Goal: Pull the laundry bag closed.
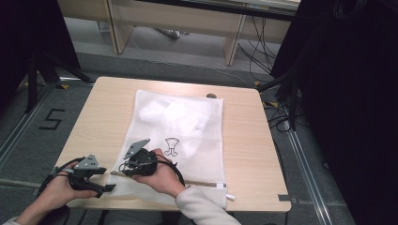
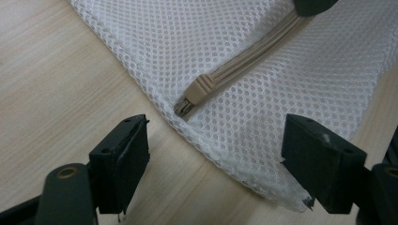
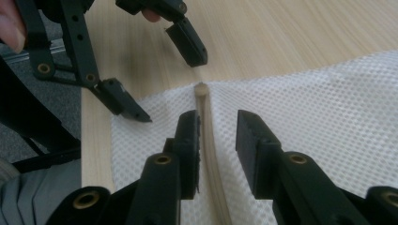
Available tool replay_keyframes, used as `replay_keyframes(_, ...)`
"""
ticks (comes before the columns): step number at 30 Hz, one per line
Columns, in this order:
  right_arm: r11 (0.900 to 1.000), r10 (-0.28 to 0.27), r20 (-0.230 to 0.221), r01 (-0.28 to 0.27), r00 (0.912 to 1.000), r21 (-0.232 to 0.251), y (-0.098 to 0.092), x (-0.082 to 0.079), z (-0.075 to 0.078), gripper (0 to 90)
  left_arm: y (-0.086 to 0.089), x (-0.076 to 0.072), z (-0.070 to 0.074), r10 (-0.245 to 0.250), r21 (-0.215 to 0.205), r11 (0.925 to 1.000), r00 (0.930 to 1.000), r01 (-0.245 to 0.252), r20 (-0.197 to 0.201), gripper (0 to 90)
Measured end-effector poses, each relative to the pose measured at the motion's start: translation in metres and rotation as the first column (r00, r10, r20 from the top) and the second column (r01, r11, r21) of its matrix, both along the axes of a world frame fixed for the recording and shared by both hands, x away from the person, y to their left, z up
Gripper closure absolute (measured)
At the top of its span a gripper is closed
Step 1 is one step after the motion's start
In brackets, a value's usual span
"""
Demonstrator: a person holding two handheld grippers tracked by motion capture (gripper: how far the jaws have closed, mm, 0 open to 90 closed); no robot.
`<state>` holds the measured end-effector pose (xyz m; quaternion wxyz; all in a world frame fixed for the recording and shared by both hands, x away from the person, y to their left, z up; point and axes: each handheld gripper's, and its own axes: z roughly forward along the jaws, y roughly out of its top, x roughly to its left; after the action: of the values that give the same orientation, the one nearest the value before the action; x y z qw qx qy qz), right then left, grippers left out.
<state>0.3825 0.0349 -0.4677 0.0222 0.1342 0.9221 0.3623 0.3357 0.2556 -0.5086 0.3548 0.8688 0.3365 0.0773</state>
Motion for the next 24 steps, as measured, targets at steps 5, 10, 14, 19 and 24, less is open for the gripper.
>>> replay_keyframes(5,1.0,0.007,-0.007,-0.007,1.0,-0.011,0.012,0.002,-0.003,71.0,0.0,0.0,0.0,0.004,0.0,1.0,1.0,-0.004,0.002,22.8)
replay_keyframes(10,1.0,0.012,-0.011,-0.012,0.9999,-0.025,0.024,0.006,-0.008,71.0,0.0,0.0,0.0,0.002,0.002,1.0,1.0,-0.002,0.004,22.9)
replay_keyframes(14,0.999,0.014,-0.014,-0.015,0.9998,-0.034,0.028,0.007,-0.011,70.9,0.0,0.0,0.0,-0.001,-0.003,1.0,1.0,0.001,-0.001,22.9)
replay_keyframes(19,0.999,0.002,-0.031,-0.003,0.9995,-0.038,0.033,0.007,-0.013,70.7,0.0,0.0,0.0,0.001,-0.003,1.0,1.0,-0.001,-0.002,22.9)
replay_keyframes(24,0.999,0.003,-0.031,-0.004,0.9995,-0.04,0.037,0.009,-0.013,70.9,0.0,0.0,0.0,0.006,-0.006,1.0,1.0,-0.006,-0.006,23.1)
